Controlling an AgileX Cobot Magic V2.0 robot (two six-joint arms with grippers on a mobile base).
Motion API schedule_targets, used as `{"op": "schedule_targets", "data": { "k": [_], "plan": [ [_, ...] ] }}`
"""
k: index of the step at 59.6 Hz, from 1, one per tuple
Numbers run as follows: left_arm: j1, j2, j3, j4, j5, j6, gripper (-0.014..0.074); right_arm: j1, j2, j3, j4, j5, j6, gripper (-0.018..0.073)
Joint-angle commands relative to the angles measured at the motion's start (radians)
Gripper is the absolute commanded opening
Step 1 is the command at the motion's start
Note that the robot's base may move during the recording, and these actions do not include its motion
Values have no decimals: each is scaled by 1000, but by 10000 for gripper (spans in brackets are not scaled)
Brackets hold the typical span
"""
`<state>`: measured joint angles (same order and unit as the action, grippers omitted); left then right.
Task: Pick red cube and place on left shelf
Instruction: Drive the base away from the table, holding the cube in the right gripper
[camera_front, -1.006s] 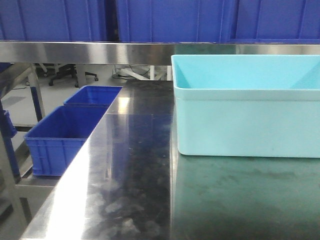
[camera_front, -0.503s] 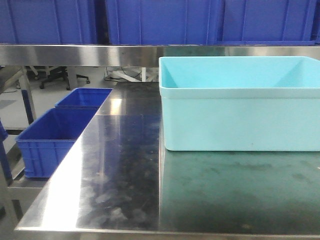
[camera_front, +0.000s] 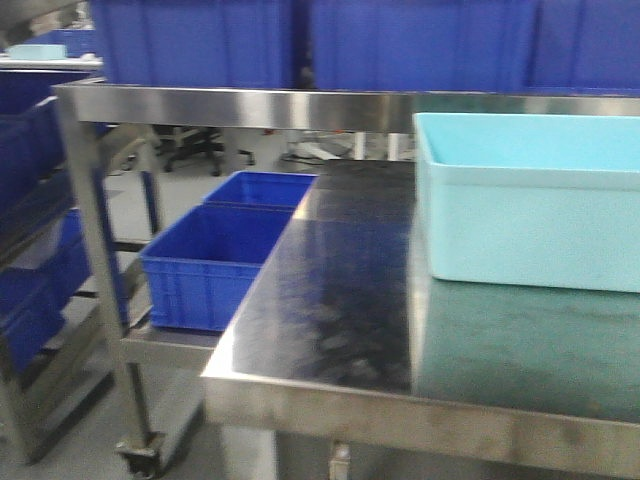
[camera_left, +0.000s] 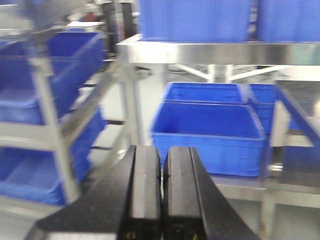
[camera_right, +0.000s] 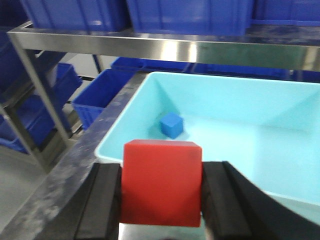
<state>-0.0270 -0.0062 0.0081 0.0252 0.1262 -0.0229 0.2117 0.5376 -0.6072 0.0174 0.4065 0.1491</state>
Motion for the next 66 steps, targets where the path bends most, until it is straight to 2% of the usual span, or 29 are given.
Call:
{"op": "schedule_targets", "data": {
  "k": [1, 66],
  "plan": [
    [1, -15, 25, -1, -87, -2, 102, 0, 6, -28, -3, -83, -3, 55],
    [1, -15, 25, -1, -87, -2, 102, 0, 6, -28, -3, -83, -3, 55]
  ]
}}
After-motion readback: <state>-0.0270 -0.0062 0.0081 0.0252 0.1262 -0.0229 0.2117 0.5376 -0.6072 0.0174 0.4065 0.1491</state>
